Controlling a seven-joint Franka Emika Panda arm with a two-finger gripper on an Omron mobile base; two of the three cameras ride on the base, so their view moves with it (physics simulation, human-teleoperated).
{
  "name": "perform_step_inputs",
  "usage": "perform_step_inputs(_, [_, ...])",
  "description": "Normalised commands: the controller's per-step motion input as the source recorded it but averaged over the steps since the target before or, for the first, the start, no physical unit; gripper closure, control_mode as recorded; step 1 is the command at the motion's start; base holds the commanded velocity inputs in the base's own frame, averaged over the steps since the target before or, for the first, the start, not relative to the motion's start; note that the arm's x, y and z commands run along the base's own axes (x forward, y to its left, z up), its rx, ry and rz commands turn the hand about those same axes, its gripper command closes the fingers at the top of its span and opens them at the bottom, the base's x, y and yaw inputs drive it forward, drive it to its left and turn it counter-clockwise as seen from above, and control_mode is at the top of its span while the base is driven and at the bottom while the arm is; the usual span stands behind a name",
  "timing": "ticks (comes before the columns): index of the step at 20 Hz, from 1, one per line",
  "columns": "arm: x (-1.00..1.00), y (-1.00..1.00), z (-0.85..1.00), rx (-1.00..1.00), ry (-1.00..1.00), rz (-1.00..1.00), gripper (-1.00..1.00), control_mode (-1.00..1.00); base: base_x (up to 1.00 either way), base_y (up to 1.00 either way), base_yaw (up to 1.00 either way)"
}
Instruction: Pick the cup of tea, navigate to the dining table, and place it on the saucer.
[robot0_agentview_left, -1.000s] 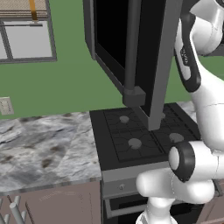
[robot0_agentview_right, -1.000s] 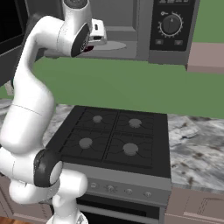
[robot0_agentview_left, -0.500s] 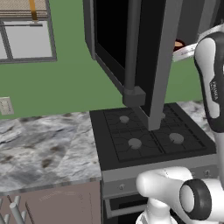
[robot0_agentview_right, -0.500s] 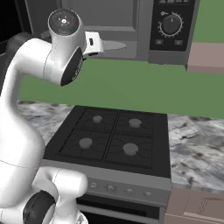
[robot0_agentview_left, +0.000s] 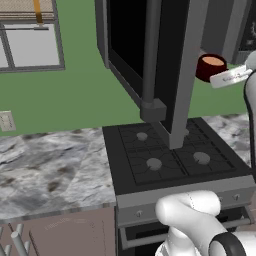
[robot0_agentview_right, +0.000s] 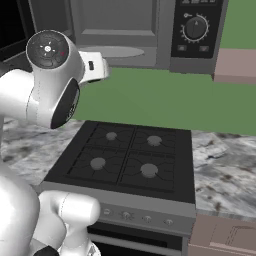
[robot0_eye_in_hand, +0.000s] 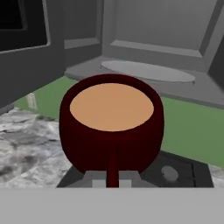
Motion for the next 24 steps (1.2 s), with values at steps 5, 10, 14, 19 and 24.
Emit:
perform_step_inputs(5, [-0.69,0.00,-0.01,0.00,-0.03,0.00,1.00,-1.00,0.00,0.00,0.00])
perform_step_inputs(10, [0.00,0.00,0.00,0.00,0.00,0.00,1.00,1.00,-0.55,0.00,-0.13])
perform_step_inputs(14, [0.00,0.00,0.00,0.00,0.00,0.00,1.00,1.00,-0.46,0.00,-0.36])
perform_step_inputs(19, [0.00,0.00,0.00,0.00,0.00,0.00,1.00,1.00,-0.45,0.00,-0.51])
perform_step_inputs(24, [0.00,0.00,0.00,0.00,0.00,0.00,1.00,1.00,-0.33,0.00,-0.64])
